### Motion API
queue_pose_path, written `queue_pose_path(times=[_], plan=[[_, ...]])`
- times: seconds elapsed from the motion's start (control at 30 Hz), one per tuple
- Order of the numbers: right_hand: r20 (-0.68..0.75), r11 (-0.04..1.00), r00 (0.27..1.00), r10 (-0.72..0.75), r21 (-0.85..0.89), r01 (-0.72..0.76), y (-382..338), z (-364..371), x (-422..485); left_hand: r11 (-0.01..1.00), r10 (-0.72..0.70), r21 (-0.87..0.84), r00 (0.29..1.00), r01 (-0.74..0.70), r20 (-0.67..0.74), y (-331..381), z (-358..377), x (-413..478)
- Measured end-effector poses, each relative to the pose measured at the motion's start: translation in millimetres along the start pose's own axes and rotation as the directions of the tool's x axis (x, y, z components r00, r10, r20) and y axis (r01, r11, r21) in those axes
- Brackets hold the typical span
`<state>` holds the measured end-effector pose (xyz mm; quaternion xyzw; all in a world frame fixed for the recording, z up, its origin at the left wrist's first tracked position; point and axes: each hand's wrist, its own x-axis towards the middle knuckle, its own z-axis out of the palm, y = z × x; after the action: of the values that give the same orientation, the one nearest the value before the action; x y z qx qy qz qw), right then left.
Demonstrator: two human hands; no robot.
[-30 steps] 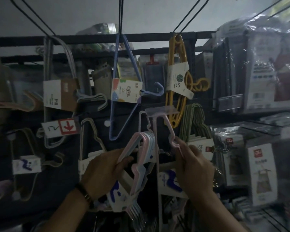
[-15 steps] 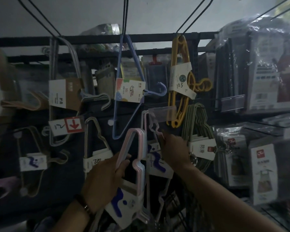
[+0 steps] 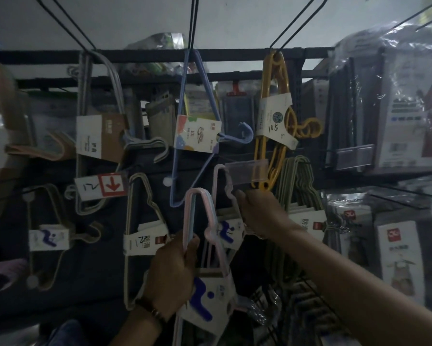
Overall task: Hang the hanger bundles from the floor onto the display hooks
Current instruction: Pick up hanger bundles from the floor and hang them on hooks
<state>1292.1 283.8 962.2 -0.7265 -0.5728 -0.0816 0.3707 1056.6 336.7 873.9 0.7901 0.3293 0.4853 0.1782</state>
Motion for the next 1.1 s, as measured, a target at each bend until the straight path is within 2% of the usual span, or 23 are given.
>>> queue_pose_path(times=[0.07,0.1,0.17,0.23,0.27,0.33,0.43,0.53,0.63,0.83,1.0,1.1], plan=[[-0.015,0.980,0.997,-0.073,0.184,0.074,-7,-15,-38,1.000,0.019,0.012,1.000,-0.019,0.009,0,9,3],[0.008,0.973,0.989,-0.146,0.181,0.142,-10,-20,-58,1.000,0.026,0.013,1.000,-0.026,0.012,3,14,5],[0.064,0.970,0.969,-0.240,0.044,0.237,-14,-19,-90,1.000,0.027,-0.005,1.000,-0.027,0.005,13,23,9],[0.049,0.951,0.961,-0.272,-0.141,0.277,-12,-11,-106,1.000,0.022,-0.011,1.000,-0.022,-0.002,24,33,14],[0.022,0.939,0.960,-0.280,-0.203,0.278,-10,-7,-109,1.000,0.022,-0.008,1.000,-0.021,0.009,30,37,16],[-0.050,0.942,0.962,-0.270,-0.223,0.252,-5,-4,-107,1.000,0.013,-0.015,0.999,-0.012,0.048,40,40,20],[-0.131,0.955,0.966,-0.225,-0.228,0.191,1,-9,-106,0.990,0.012,-0.141,0.989,0.009,0.145,48,38,19],[-0.205,0.952,0.944,-0.257,-0.225,0.210,1,-15,-109,0.954,0.075,-0.300,0.977,-0.012,0.197,50,37,3],[-0.278,0.954,0.919,-0.280,-0.188,0.234,4,-16,-112,0.934,0.196,-0.333,0.965,-0.130,0.174,44,39,-17],[-0.378,0.959,0.886,-0.269,-0.195,0.207,17,-4,-112,0.943,0.322,-0.140,0.932,-0.301,0.165,47,36,-20],[-0.336,0.949,0.911,-0.240,-0.280,0.147,24,13,-85,0.958,0.274,0.033,0.940,-0.286,0.202,40,33,-2],[-0.258,0.961,0.949,-0.183,-0.250,0.117,20,21,-59,0.956,0.221,0.144,0.953,-0.253,0.207,29,33,6]])
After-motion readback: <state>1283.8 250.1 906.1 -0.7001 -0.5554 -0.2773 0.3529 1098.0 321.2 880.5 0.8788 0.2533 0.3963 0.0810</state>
